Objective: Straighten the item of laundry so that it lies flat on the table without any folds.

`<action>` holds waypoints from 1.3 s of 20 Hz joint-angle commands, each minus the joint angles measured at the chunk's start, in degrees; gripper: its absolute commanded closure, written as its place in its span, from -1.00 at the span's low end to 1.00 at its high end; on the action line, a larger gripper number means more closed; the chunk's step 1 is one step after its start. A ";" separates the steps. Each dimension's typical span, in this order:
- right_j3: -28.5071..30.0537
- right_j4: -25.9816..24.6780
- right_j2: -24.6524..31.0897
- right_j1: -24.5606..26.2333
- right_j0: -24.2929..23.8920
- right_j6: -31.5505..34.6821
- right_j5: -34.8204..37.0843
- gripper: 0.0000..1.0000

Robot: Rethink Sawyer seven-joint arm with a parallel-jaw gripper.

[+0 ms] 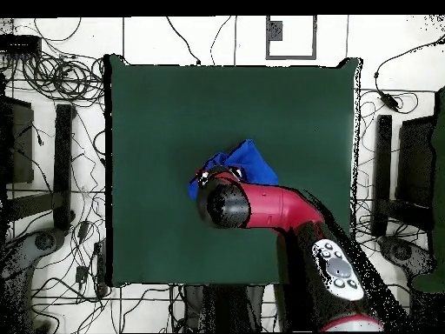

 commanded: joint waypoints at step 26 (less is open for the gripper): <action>1.40 16.89 -12.99 -18.25 19.78 19.18 26.05 1.00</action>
